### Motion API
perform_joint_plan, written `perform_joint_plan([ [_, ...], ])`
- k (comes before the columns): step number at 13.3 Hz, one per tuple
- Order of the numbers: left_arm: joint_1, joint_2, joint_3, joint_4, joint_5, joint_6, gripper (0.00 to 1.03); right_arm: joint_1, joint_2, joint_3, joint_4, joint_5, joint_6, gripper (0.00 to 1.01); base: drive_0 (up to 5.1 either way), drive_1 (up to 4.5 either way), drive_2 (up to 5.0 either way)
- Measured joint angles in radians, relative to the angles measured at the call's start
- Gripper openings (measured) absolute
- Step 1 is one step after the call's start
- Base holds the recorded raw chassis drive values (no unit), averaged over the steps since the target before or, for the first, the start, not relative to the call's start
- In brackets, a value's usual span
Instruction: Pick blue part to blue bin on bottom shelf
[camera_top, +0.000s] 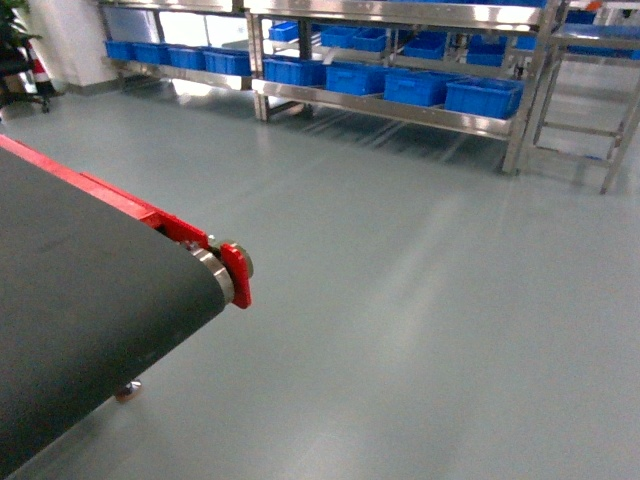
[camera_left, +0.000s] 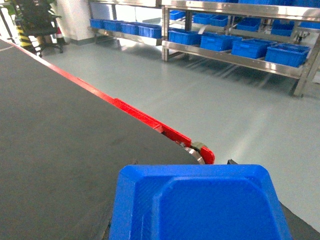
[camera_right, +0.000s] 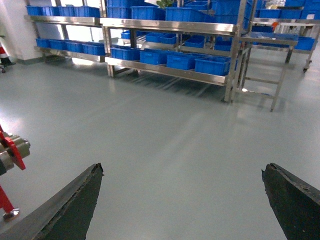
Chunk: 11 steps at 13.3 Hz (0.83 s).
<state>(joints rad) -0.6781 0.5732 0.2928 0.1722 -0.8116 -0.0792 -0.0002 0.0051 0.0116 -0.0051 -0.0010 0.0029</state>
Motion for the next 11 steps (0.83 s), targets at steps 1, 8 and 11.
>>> perform_joint_plan([
  [1,0.000,0.000,0.000,0.000,0.000,0.000,0.43,0.000,0.000,0.000,0.000,0.000,0.000,0.98,-1.6,-1.65,-1.6],
  [8,0.000,0.000,0.000,0.000,0.000,0.000,0.43,0.000,0.000,0.000,0.000,0.000,0.000,0.98,-1.6,-1.63,-1.6],
  [11,0.000,0.000,0.000,0.000,0.000,0.000,0.43,0.000,0.000,0.000,0.000,0.000,0.000,0.98,-1.6,-1.61,-1.6],
])
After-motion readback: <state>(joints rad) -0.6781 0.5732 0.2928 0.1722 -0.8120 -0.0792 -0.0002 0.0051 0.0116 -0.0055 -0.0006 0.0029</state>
